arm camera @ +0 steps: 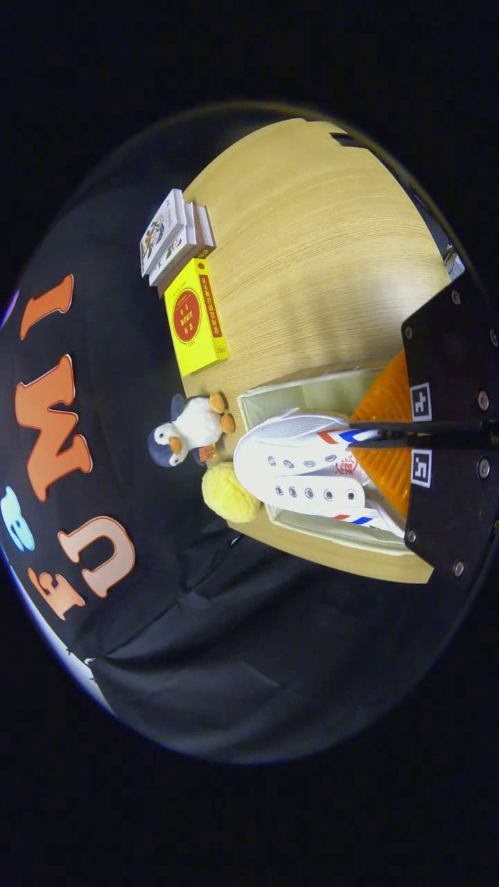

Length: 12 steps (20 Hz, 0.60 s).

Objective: Open the storage box then place both shoes into the box .Put the left shoe in first, then the right shoe, with the right side of both shoes facing outward in a uniform manner.

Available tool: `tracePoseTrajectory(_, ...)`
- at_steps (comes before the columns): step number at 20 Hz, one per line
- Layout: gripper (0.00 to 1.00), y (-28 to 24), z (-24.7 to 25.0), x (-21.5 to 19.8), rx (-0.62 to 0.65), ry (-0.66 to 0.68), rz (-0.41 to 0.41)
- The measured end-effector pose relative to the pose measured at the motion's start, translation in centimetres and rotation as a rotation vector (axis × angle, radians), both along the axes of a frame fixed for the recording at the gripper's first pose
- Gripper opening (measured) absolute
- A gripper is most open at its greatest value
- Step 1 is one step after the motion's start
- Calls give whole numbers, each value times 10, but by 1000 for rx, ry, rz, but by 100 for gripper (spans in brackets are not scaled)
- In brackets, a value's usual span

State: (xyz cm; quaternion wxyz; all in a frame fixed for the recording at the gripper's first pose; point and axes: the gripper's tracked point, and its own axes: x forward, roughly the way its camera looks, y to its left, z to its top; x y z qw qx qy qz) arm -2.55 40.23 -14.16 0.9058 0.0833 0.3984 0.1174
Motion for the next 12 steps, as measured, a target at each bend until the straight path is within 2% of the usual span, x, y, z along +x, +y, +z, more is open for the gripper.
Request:
tracePoseTrajectory(3, 0, -4, -23, 4, -113, 9, -6)
tracePoseTrajectory(9, 3, -9, -46, 10, -254, 19, -11)
tracePoseTrajectory(11, 3, -3, -54, 9, -268, 35, 8)
tracePoseTrajectory(12, 8, 4, -52, 10, -243, 29, 12)
